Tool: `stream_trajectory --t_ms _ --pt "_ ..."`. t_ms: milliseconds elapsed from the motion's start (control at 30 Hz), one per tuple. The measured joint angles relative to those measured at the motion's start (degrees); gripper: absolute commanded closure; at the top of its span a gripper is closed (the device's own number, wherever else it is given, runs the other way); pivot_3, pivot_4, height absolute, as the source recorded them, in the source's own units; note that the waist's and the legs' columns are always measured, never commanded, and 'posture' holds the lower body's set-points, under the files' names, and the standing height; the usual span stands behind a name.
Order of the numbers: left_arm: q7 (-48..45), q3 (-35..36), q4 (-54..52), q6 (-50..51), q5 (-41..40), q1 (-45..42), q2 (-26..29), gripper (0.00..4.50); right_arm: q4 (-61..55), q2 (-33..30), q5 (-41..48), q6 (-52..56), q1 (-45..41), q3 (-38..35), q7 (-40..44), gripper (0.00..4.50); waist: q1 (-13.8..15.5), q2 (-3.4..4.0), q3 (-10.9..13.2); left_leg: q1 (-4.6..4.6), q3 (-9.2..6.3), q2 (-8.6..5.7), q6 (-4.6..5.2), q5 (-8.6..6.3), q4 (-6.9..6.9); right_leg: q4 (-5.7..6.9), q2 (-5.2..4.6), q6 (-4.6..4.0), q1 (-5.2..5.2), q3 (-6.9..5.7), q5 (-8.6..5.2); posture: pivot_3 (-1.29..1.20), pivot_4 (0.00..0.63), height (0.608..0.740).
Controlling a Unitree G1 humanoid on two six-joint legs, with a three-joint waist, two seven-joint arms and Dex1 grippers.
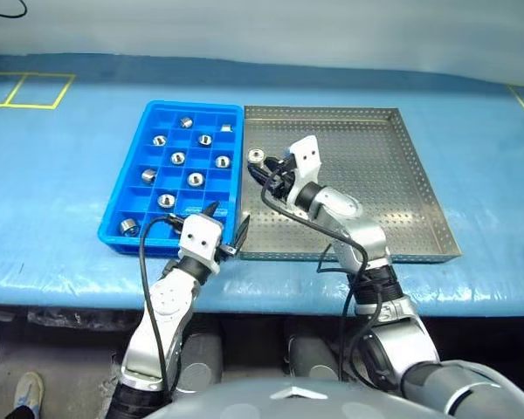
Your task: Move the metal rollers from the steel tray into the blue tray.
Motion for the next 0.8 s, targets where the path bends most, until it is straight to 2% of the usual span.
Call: stream_trajectory --t_ms 233,600,800 --pt "2.6 0.3 -2.4 0.1 1.6 3.2 -0.1 0.82 0.6 -1.7 -0.4 2.2 -1.2 5.9 6.9 2.9 3.5 0.0 0.0 -0.02 0.01 0.0 0.0 0.0 0.01 -0.02 -0.02 -0.23 -0.03 -0.03 -0.14 0.38 0.15 0.74" --pt "3.5 0.5 -3.2 0.8 1.9 3.6 0.0 0.82 1.6 -4.0 -3.2 4.4 -2.1 8.3 8.1 2.9 5.4 -0.01 0.0 -0.03 0.03 0.0 -0.01 0.0 0.01 -0.03 -0.02 -0.24 -0.06 -0.05 -0.15 0.37 0.15 0.74" --pt "3.0 0.5 -3.2 1.0 1.9 2.6 0.1 0.82 1.1 -4.4 -4.0 4.3 -2.1 8.1 7.3 0.91 5.6 -0.01 0.0 -0.03 0.05 -0.01 -0.01 0.0 0.03 -0.04 -0.03 -0.24 -0.05 -0.05 -0.15 0.33 0.15 0.74"
